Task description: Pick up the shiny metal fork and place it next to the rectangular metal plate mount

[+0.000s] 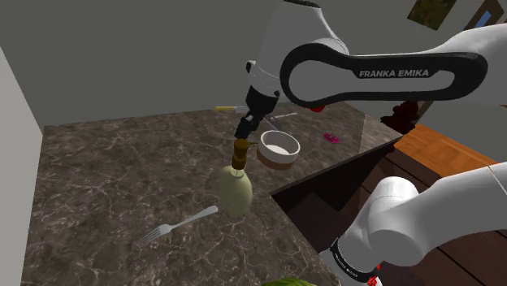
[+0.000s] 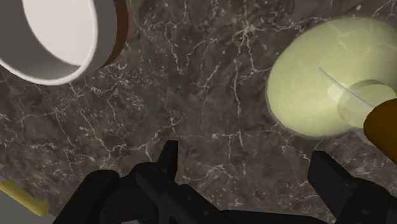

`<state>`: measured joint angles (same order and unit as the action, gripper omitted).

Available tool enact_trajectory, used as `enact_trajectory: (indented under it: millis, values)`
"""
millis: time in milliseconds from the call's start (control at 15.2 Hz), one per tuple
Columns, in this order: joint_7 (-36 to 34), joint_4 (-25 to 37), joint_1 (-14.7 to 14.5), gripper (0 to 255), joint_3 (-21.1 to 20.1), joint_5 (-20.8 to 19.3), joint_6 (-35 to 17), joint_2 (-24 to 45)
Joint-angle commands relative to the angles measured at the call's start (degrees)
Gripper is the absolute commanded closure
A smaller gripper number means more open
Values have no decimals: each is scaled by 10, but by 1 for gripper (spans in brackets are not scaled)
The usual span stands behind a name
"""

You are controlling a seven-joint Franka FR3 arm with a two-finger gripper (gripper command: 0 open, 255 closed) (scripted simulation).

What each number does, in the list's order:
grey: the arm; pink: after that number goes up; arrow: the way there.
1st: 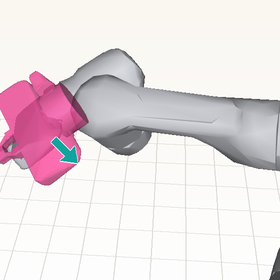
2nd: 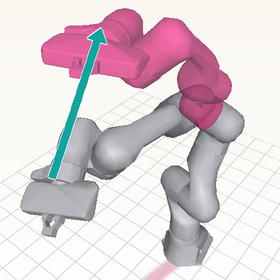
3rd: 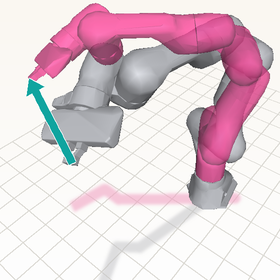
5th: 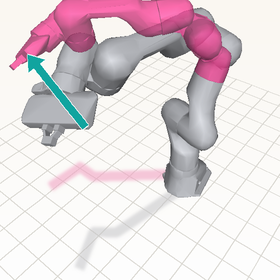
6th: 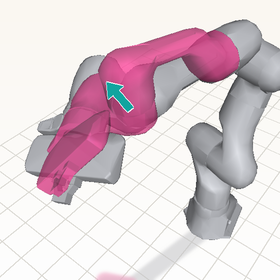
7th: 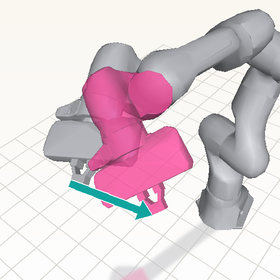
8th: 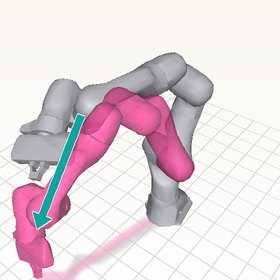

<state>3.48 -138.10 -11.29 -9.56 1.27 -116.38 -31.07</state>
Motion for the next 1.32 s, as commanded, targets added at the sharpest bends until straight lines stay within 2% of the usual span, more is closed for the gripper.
enact_trajectory:
  millis: [0, 660, 1254]
  values:
    - [7, 2, -13, 0, -14, 2, -29, 30]
    - [31, 17, -70, 0, -85, -6, -135, 156]
    - [31, 46, -113, 0, -149, -57, -216, 277]
